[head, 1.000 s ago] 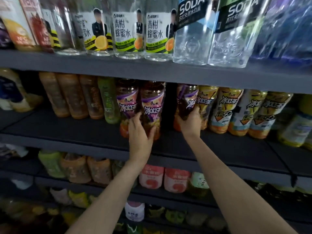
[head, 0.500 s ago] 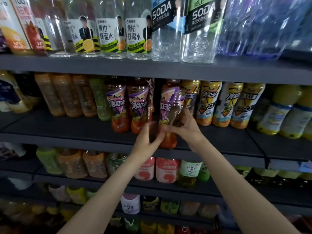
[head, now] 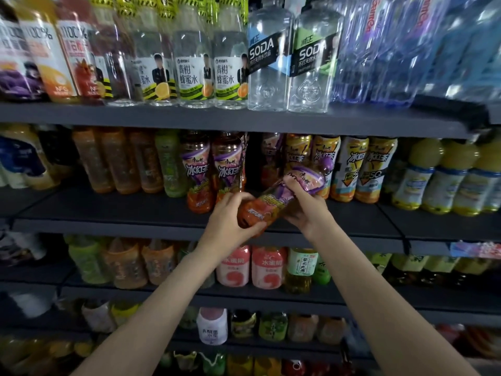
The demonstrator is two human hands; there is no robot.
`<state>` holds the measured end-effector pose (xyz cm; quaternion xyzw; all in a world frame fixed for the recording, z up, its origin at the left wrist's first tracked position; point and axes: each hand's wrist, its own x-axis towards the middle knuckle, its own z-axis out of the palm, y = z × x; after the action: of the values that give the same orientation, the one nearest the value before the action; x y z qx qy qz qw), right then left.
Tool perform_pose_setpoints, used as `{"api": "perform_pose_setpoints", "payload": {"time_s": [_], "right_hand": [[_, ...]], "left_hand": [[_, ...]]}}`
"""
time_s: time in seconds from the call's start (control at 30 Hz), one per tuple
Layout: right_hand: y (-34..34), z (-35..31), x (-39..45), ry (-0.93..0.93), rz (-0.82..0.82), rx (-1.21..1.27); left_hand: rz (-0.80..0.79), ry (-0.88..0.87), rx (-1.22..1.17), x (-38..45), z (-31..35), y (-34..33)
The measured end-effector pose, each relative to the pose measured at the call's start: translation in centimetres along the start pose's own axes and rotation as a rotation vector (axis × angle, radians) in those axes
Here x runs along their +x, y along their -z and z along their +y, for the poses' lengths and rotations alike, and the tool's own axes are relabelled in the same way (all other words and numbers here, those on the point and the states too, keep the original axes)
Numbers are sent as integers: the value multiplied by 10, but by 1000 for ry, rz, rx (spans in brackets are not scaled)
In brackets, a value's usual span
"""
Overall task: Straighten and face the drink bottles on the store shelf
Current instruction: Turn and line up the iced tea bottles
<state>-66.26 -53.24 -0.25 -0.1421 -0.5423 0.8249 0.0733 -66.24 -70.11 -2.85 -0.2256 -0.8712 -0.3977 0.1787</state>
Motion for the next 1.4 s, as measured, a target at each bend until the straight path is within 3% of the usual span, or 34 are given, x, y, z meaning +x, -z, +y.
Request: {"api": "perform_pose_setpoints", "payload": {"time_s": [0.1,0.2,0.33,0.43,0.53,0.63,0.73,0.83,0.93,1.0,1.2,1.3,1.4], "right_hand": [[-2,-3,-10,106,-32,-102],[-6,-9,-22,204,-161,-212],[-5,-5,-32,202,-271,-209],[-7,-3,-36,214,-253,-287],[-17,-3,-35,183,-128,-363],[-25,3,-36,116,-24,-259],[-24,4,-40,100,1,-107],[-14,-1,-42,107,-63,-18],[-5,-8,-41,118,-133,98],[-1,-11,-39,97,-152,161],[6,-10,-35,-87,-88,40],[9,-5,-34,-106,-27,114],[9,-2,-32,5,-21,90]], "left_hand": [[-138,44,-31,3,2,13],[-328,249,-305,7,8,24],[-397,349,-503,0,15,28],[-276,225,-300,-5,15,23],[-40,120,-26,-12,16,15],[106,-72,240,-19,13,11],[130,-211,324,-18,10,17],[-40,-107,88,-9,7,28],[-389,299,-367,-5,4,42],[-412,402,-531,-4,4,44],[-96,-46,44,-1,11,34],[-91,-148,116,1,4,31],[-144,-123,100,3,-1,29]]}}
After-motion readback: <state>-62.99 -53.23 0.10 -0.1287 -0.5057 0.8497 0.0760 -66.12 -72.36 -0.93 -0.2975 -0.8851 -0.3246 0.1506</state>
